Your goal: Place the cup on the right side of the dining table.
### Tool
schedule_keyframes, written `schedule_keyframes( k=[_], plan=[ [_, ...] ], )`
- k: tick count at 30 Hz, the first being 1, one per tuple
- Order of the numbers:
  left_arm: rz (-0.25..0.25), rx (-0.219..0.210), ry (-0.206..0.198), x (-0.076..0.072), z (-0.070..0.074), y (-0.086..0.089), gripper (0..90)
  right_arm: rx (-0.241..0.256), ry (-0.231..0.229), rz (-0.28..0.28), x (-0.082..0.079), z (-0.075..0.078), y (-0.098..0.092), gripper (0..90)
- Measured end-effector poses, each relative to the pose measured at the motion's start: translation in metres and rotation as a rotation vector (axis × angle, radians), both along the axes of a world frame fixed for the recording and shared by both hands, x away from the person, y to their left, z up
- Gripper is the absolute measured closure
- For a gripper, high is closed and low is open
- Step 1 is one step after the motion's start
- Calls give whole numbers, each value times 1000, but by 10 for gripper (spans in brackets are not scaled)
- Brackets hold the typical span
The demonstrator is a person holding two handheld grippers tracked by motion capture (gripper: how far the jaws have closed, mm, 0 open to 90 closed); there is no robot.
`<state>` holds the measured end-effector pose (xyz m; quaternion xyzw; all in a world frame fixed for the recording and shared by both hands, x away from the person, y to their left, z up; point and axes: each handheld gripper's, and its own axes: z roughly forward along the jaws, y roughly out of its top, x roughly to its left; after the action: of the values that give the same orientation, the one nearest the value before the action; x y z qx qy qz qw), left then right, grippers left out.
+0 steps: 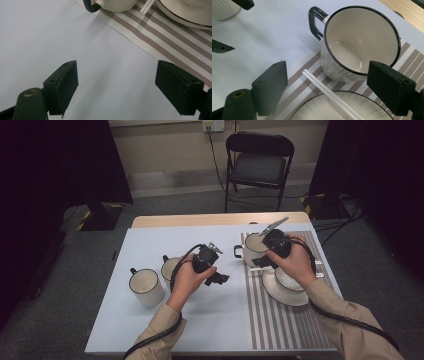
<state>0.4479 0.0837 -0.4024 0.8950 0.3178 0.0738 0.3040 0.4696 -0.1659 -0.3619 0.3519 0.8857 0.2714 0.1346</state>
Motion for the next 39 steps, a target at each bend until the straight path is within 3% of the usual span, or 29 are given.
schedule_keyframes(
  k=[39],
  plan=[
    [-49, -12, 3, -29, -10, 1, 182, 8, 25, 46, -16, -12, 1, 171]
  ],
)
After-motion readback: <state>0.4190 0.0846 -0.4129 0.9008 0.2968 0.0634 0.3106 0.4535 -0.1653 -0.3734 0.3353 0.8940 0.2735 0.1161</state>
